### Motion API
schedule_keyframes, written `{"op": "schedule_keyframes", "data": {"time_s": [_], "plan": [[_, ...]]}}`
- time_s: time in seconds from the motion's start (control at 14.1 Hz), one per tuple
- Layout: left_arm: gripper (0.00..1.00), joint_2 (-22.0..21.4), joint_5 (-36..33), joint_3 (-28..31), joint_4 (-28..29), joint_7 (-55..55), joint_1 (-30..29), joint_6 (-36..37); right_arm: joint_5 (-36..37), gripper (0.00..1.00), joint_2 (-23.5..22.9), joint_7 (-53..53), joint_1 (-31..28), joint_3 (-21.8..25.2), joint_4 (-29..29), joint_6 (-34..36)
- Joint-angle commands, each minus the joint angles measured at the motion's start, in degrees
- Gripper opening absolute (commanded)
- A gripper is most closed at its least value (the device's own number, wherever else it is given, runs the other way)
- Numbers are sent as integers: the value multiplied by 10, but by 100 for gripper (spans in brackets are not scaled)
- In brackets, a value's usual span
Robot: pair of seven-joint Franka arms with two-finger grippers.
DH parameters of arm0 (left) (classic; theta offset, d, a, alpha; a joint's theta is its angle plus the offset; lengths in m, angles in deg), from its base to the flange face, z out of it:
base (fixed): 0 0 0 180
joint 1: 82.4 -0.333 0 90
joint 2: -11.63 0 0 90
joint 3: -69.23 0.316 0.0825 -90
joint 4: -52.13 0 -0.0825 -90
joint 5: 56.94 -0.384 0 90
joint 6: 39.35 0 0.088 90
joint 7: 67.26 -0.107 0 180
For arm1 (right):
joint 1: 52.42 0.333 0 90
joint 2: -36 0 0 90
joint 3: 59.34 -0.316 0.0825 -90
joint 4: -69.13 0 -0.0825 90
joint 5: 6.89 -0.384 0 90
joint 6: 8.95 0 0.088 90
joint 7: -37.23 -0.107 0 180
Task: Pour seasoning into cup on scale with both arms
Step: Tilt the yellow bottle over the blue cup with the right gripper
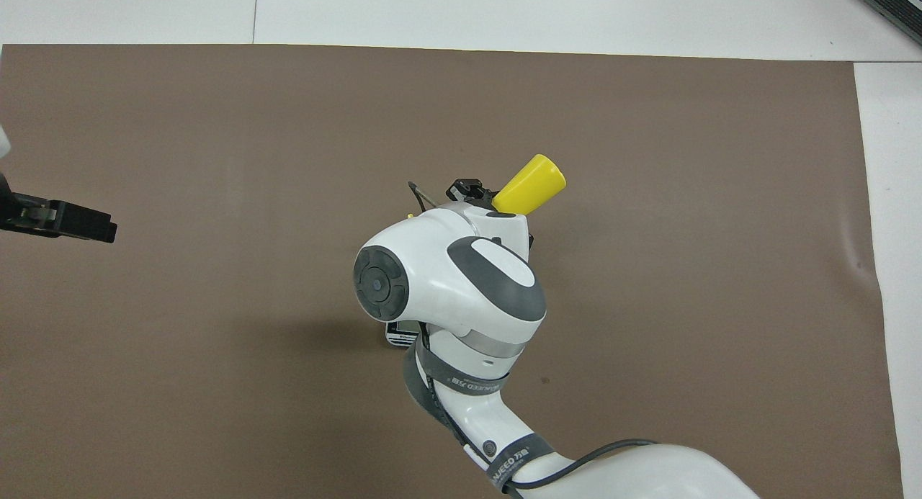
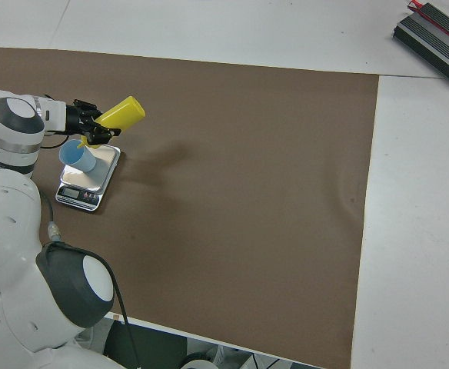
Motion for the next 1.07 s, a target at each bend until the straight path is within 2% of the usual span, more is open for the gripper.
{"op": "schedule_keyframes", "data": {"time_s": [0.0,0.21,0.99], "plan": [[100,-8,-4,-4,0,-10,-10,7,26,0,-10,-28,12,1,28,21],[100,-9,-4,-4,0,-10,-9,7,89,0,-24,-30,27,-1,28,48],[100,-8,-4,-4,0,-10,-9,7,105,0,-22,-33,35,-2,26,63]]}}
